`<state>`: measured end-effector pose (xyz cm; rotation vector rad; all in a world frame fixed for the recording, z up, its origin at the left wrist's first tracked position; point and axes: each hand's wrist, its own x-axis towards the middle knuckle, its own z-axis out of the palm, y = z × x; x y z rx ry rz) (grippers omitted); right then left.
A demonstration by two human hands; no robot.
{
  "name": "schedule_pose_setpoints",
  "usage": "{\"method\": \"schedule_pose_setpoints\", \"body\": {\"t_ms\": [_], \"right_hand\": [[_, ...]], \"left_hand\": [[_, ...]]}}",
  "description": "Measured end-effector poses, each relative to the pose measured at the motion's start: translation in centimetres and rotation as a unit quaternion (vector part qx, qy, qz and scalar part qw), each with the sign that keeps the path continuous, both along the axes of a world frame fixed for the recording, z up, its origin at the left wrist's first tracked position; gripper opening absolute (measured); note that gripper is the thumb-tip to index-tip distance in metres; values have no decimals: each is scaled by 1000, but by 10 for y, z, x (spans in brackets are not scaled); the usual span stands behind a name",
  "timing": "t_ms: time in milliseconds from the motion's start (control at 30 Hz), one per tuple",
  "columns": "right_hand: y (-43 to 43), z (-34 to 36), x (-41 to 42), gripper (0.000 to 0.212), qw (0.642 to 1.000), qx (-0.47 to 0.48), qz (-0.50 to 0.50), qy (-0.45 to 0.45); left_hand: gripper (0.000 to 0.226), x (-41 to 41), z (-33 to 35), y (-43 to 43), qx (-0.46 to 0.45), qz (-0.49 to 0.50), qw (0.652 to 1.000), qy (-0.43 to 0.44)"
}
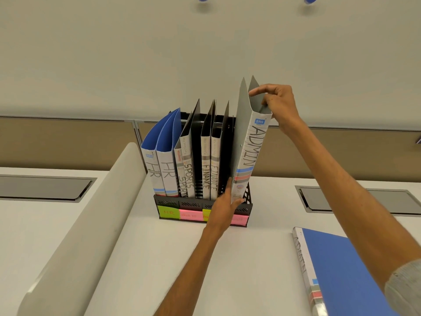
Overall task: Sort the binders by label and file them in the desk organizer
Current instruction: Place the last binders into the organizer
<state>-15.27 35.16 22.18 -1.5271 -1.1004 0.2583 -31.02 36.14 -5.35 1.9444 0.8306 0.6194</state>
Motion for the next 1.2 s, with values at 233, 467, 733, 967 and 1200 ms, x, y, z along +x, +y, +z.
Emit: {"method": "schedule_pose_setpoints", "body": {"t_ms": [233,467,733,967,1200], "right_hand": [[1,-1,-2,49,1000,6,2,0],[-6,-13,2,53,999,31,-23,16],[-11,-20,3,55,996,27,-59,59],[-1,-16,-10,50,998,-56,20,-14],[5,-6,-31,56,959,-197,123,-166]], "left_hand": [[77,-6,19,19,25,-38,994,97],[61,4,13,17,104,-3,990,92],[76,0,13,10,108,-12,989,97],[101,10,20,-10,29,144,988,50],[60,28,20,-13,33,182,982,22]]}}
